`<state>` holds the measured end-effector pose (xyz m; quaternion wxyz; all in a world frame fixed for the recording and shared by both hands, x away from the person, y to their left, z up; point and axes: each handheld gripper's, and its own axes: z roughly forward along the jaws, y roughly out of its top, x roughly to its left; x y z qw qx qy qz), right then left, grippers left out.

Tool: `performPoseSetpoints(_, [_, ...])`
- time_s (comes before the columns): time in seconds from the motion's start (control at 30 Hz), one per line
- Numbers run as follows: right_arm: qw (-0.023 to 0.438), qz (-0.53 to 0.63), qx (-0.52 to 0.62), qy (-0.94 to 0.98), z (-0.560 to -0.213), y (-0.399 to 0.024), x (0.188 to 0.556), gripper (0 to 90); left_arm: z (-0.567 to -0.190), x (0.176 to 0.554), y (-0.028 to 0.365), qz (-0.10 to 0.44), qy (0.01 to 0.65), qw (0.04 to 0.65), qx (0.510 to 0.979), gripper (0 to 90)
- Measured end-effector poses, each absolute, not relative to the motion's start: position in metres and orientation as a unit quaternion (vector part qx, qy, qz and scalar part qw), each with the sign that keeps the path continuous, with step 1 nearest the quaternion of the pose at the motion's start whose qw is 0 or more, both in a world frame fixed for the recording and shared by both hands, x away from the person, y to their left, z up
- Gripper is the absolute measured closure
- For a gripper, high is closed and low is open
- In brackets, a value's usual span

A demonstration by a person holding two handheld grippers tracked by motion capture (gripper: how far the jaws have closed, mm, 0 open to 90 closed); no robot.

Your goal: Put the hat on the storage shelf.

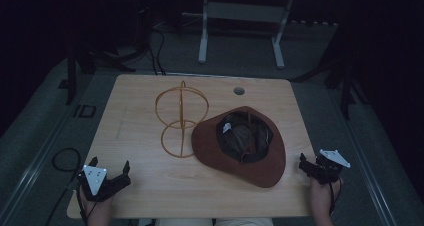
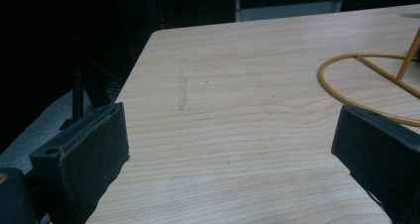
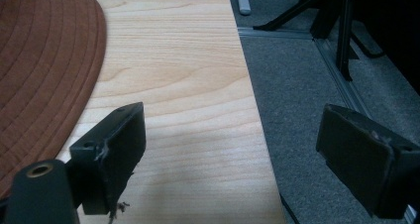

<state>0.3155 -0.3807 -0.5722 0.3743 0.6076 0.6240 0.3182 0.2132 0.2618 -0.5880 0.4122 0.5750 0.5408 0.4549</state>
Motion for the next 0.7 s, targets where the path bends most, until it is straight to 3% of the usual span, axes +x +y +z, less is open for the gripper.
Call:
performPoseSetpoints(0.5, [0.345,0.324,0.599,0.646,-0.572,-0.379,0.319,12.9,-0.587,0.213,0.262,0.45,0.544,0.417,0.572,1.7])
performPoseSetpoints(0.7, [0.315,0.341,0.574,0.674,-0.554,-0.367,0.321,13.5,-0.582,0.21,0.253,0.437,0.534,0.42,0.59,1.8])
